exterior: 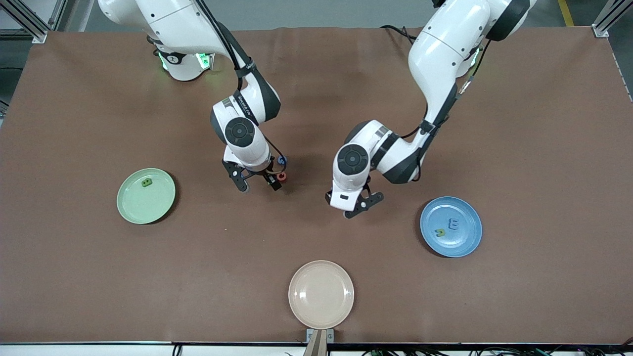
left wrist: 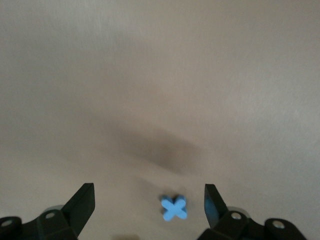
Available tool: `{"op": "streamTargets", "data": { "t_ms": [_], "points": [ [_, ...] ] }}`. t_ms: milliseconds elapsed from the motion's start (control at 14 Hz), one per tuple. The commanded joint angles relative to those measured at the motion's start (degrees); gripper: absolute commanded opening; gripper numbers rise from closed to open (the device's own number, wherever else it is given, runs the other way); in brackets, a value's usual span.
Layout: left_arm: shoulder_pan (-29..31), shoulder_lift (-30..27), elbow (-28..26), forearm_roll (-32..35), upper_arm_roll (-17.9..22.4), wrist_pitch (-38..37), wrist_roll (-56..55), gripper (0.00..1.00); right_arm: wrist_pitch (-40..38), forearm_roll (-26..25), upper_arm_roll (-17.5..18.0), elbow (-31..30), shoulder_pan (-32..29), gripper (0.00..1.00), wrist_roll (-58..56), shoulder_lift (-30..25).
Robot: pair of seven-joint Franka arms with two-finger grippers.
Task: Sort upper and lower case letters into plates
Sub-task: 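Grasp the green N with the right gripper while the left gripper grasps x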
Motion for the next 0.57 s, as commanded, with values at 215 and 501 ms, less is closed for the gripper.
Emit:
{"op": "streamTargets", "data": {
  "t_ms": [215, 501],
  "points": [
    [-2.57, 3.21, 0.82, 0.71, 0.50, 5.18, -6.82, 0.79, -0.57, 0.43, -0.69, 2.30, 0.75, 0.85, 3.38, 2.99],
    [-2.92, 3.12, 0.38, 0.88, 0.50, 5.18, -7.61, 0.62, -0.31, 0.43, -0.69, 3.35, 1.36, 0.75, 4.88, 4.75]
  ]
}}
